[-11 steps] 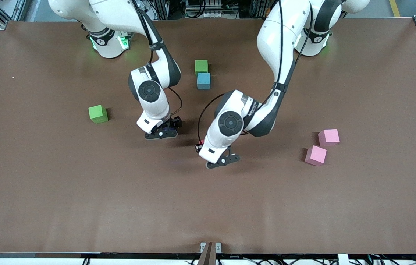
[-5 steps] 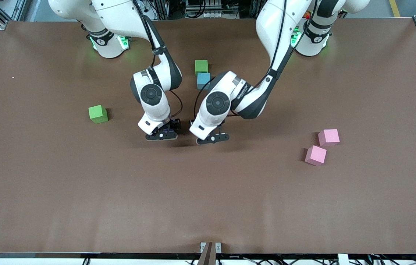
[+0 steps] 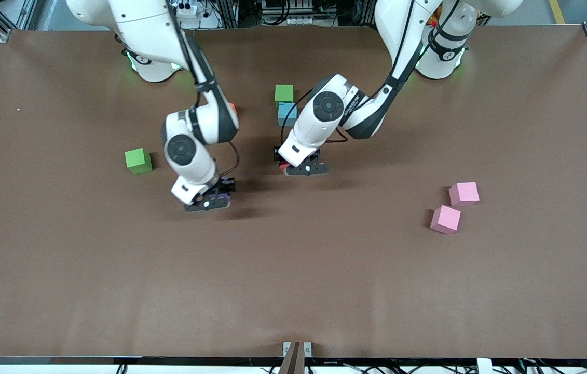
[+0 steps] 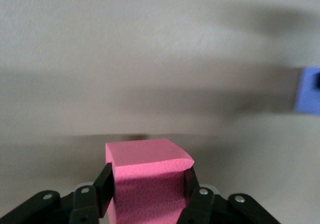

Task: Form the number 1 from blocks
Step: 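Grasp the purple cube with the right gripper while the left gripper places red, then place the purple cube below the red cube with the right gripper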

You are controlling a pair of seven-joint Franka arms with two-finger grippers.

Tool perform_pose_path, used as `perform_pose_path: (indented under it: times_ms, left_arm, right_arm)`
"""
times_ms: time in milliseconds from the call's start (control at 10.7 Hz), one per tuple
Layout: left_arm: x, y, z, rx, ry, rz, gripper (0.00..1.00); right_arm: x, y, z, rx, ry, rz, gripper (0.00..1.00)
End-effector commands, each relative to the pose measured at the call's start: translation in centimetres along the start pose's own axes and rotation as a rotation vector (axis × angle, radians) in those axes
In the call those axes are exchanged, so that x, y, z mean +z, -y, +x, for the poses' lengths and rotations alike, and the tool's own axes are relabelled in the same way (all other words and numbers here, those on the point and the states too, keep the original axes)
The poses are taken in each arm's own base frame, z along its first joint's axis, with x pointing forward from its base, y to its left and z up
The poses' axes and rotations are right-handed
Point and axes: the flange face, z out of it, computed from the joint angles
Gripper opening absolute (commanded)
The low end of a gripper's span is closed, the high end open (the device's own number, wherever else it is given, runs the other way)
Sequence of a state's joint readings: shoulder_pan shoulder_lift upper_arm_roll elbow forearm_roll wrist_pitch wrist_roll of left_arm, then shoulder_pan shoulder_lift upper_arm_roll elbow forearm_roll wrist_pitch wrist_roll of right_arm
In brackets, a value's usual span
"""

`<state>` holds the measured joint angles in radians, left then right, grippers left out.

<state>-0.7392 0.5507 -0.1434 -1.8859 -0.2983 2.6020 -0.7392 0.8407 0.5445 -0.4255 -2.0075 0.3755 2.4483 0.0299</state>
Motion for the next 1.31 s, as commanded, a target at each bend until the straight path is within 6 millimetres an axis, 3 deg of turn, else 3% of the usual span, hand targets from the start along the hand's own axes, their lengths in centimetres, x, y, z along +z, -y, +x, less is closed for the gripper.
perform_pose_path:
  times_ms: [0,373,746,1212]
  left_arm:
    - [-1.1,0.3,-2.0,0.050,-0.014,-0.011,0.00]
    - [0.8,1.5,-5.2,0.131,-0.085,-0.055,0.00]
    - [1.2,1.1,-6.2,0.143,-0.084,-0.069,0.00]
    - [2.2,1.0,-7.5,0.155,-0.081,-0.082,0.00]
  right_arm:
    - [-2.1,-1.5,0.9,-0.020,0.006,0.049,0.00]
    - [-2.8,1.3,0.9,0.000,0.015,0.071,0.00]
    - [-3.8,7.3,0.2,0.047,-0.006,0.076,0.00]
    - [-5.5,9.5,0.4,0.068,-0.011,0.094,0.00]
